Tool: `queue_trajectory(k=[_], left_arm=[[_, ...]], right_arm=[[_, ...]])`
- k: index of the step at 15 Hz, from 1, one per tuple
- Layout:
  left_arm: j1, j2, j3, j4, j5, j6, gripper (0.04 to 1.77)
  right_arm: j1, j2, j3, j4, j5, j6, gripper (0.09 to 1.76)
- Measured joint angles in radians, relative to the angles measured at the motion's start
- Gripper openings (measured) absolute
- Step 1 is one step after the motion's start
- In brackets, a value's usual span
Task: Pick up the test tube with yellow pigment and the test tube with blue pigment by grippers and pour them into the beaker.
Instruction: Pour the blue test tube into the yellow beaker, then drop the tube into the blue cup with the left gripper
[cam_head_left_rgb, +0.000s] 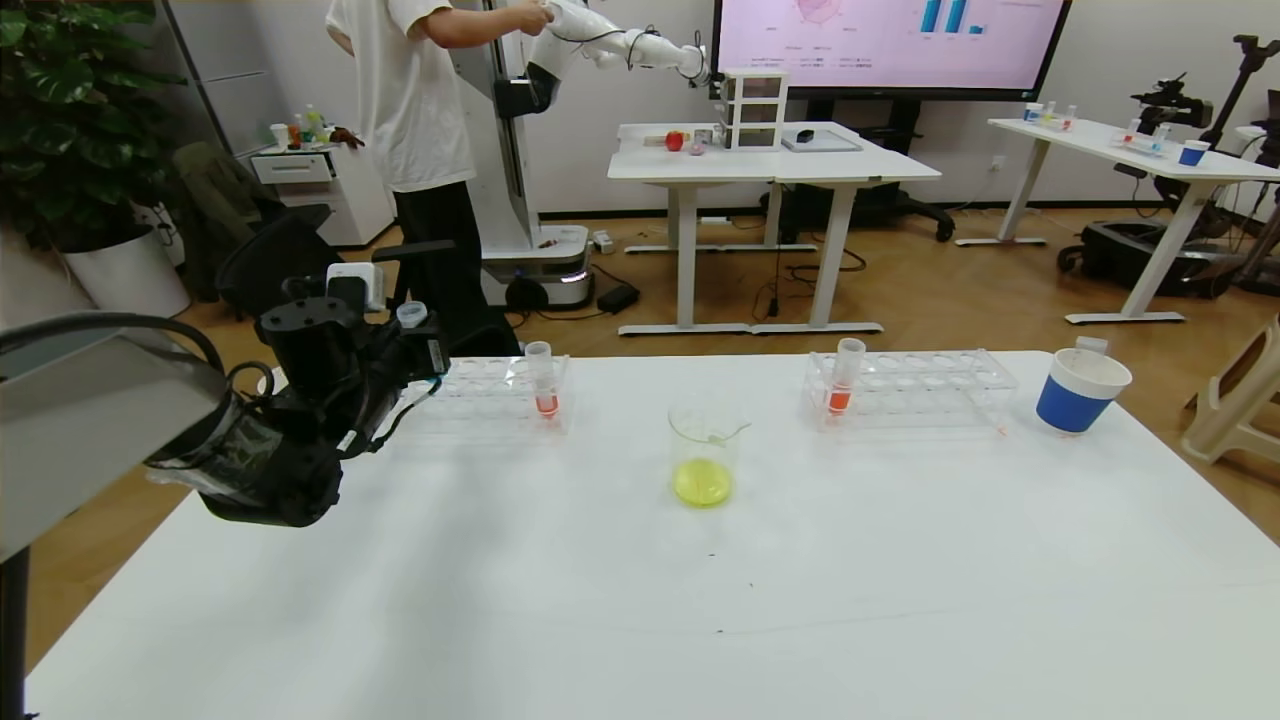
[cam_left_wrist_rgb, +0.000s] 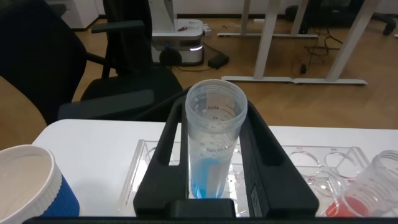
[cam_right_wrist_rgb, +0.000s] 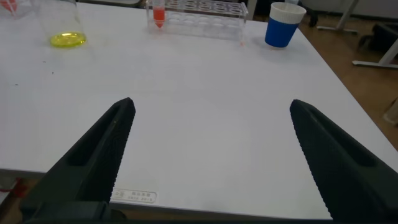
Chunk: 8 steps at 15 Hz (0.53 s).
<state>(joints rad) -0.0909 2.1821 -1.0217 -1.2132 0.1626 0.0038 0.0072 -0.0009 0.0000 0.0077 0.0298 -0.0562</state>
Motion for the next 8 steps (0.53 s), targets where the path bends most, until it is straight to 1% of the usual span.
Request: queue_trajectory(k=[4, 6, 8], left_arm=[[-0.019, -0.053, -0.019, 0.065, -0.007, 0.001, 0.50], [-0.047, -0.076, -0.072, 0.150, -0.023, 0.002, 0.50], [-0.082, -0.093, -0.159, 0.267, -0.060, 0.005, 0.50]], right_arm=[[0.000, 0.000, 0.000, 0.000, 0.000, 0.000, 1.74], [0.000, 0.000, 0.000, 0.000, 0.000, 0.000, 1.74], [0.000, 0.000, 0.000, 0.000, 0.000, 0.000, 1.74]])
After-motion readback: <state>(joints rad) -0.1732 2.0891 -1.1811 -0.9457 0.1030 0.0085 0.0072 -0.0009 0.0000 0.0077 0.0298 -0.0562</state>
